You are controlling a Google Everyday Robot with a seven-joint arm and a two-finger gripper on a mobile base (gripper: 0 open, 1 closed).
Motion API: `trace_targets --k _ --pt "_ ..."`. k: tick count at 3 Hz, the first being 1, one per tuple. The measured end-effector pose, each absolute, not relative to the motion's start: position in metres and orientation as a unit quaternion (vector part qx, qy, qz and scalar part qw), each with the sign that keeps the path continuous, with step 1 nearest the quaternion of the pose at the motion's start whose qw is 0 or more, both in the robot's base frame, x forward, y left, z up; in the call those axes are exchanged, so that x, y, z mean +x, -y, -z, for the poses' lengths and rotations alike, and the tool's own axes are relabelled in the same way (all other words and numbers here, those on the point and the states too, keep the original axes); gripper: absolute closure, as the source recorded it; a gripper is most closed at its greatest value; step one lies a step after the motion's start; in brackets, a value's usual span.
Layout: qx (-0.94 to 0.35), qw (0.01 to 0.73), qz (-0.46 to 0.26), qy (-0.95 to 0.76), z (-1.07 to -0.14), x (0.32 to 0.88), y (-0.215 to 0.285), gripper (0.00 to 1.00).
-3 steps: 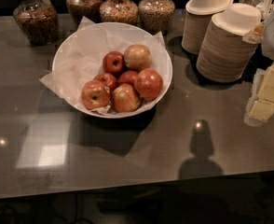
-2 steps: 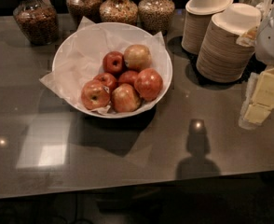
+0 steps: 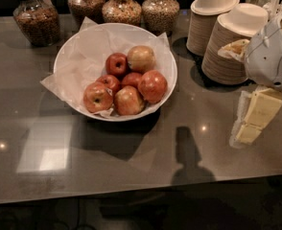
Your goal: Pick apple from white bowl
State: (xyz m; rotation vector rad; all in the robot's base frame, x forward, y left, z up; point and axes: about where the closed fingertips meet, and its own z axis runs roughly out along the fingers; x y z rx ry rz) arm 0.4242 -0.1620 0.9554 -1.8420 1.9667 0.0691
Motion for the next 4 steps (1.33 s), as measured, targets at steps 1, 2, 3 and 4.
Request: trace_targets --k 1,2,3,4 --pt "-0.673 0.225 -0.03 -0.704 -0.956 0.422 0.158 0.0" --pt "-0.667 0.233 -0.033 -0.707 -0.958 0.423 0.16 0.0" --pt "-0.672 0.284 -0.066 -0.681 -0.961 0.453 0.132 0.0" --pt "-0.682 0.329 -0.123 -0.641 -0.957 0.482 0.086 0.0"
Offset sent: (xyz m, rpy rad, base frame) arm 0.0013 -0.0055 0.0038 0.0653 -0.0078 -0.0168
